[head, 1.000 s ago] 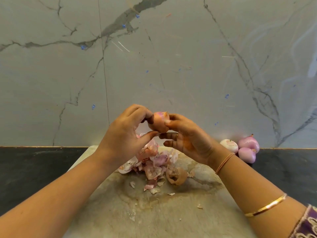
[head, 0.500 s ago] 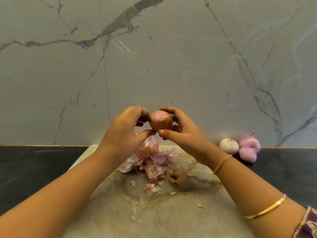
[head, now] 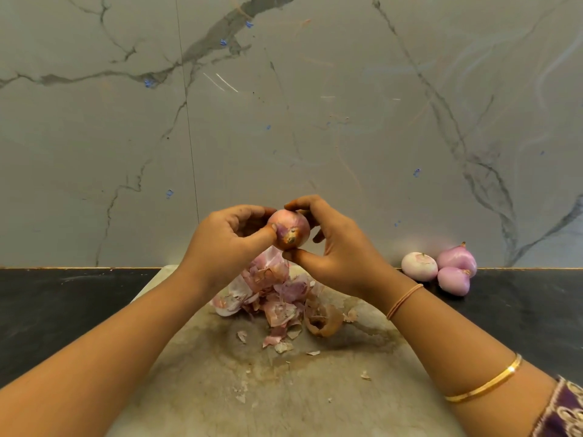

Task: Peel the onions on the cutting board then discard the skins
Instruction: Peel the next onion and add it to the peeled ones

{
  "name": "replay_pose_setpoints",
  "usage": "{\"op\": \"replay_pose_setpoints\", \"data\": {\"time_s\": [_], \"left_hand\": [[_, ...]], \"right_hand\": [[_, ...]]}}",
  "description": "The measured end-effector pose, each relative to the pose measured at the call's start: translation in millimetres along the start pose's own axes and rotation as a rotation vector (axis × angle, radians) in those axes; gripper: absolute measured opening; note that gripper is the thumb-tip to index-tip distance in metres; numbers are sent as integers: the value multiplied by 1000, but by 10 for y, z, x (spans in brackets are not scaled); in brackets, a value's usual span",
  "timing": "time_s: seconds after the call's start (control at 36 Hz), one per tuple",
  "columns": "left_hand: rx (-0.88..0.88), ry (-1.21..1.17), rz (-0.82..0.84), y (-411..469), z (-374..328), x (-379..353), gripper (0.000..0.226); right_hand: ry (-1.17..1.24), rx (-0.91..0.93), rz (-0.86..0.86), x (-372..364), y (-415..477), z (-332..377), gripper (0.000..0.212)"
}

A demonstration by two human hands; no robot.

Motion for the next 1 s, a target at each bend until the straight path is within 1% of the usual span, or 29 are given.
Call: {"op": "replay_pose_setpoints", "data": {"time_s": [0.22,0.36,0.56,0.67,0.72,0.81,1.0], "left_hand": [[-29,46,-53,10,-8,32,33],[25,-34,-12,-14,-15,3,15],[21,-33,-22,-8,-21,8,18],[4,-11,-55,2,-23,27,25],[12,-22,-54,5,-22,31,24],[39,-60,-20,-9,-21,14,14],[22,-28,-35,-2,-29,17,19]], "right_hand": [[39,-9,0,-10,-7,9,50],[44,-28,12,-6,-8,9,48],[63,-47,20,-4,-13,17,48],[80,-54,24,-6,-11,18,48],[80,-54,26,-11,-11,20,48],[80,-60,28,-10,-15,10,49],[81,-70,29,-9,-13,10,50]]}}
Point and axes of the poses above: each hand's wrist, its own y-axis towards the middle knuckle, its own x-axis out of the back of the hand, z = x × y, the point moved 1 cm from there along y, towards the middle knuckle, and after that the axes turned 14 degrees about -y, right-handed, at the moved point
